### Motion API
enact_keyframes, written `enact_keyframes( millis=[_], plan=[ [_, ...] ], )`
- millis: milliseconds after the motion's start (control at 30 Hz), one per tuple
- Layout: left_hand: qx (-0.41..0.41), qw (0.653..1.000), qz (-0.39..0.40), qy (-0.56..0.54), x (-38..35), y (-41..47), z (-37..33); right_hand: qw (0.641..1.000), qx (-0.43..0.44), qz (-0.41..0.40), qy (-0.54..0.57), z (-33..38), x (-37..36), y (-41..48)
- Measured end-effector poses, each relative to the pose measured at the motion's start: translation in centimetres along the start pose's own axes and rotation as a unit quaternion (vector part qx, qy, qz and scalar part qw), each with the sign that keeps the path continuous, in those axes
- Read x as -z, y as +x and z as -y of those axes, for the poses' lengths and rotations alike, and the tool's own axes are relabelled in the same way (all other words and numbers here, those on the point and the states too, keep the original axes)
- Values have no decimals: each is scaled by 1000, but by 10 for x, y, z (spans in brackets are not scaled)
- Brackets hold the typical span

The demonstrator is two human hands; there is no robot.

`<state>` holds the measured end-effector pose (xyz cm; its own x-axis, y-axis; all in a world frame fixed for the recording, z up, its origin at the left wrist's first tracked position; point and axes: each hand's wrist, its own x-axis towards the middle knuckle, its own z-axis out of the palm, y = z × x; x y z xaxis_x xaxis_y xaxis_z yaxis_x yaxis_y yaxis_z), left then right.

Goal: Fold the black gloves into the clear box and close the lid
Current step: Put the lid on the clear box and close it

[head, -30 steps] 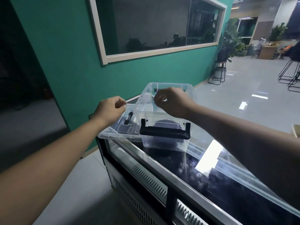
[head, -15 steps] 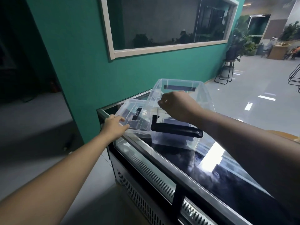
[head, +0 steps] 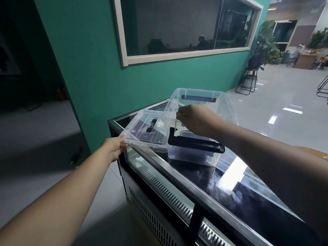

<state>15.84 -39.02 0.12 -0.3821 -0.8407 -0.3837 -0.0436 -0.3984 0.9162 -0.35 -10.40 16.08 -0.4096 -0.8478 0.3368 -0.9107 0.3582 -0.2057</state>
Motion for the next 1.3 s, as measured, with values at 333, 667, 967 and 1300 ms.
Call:
enact_keyframes(
  millis=[333,667,967,1300],
  plan=[
    [-46,991,-39,-119,36,-10,-67,997,-60,9,39,3,6,6],
    [-90,977,56,-183,30,-78,-139,962,-129,-53,234,19,21,31],
    [-57,975,154,-147,-16,-124,-141,859,-237,-70,449,8,39,37],
    [-128,963,211,111,-83,-162,-130,906,-294,-104,287,-66,71,0]
  ],
)
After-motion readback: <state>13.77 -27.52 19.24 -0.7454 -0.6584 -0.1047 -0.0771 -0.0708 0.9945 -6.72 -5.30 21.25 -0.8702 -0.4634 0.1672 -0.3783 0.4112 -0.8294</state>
